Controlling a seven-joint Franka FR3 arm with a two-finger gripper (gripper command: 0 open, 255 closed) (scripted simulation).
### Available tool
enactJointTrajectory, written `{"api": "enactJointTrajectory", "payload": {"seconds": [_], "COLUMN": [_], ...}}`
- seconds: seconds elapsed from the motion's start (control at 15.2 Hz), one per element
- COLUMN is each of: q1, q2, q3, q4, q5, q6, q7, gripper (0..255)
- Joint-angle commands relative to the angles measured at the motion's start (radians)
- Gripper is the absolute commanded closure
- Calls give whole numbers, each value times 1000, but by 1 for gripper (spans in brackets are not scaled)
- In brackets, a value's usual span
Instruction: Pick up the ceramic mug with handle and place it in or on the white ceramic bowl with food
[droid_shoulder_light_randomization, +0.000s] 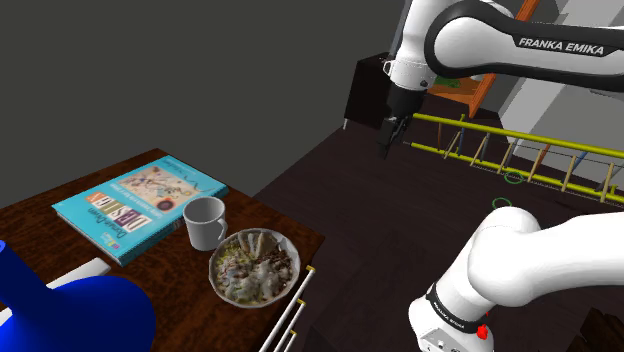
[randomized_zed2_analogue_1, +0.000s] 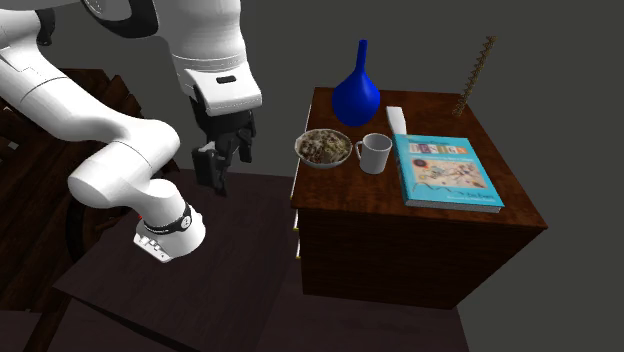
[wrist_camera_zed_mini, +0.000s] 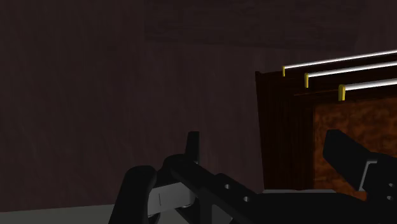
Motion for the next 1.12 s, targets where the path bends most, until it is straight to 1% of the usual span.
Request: {"api": "enactJointTrajectory", "payload": {"seconds": [0.0, 0.53, 0.79, 1.06], "q1": [0, 58, 81, 101], "q2": [0, 188, 299, 420], "q3": [0, 108, 160, 209], "q4": [0, 34, 80, 143], "q5": [0, 97, 130, 149], "q6": [0, 155, 226, 290], "q7": [0, 133, 194, 255], "gripper": [0, 0, 0, 0]}}
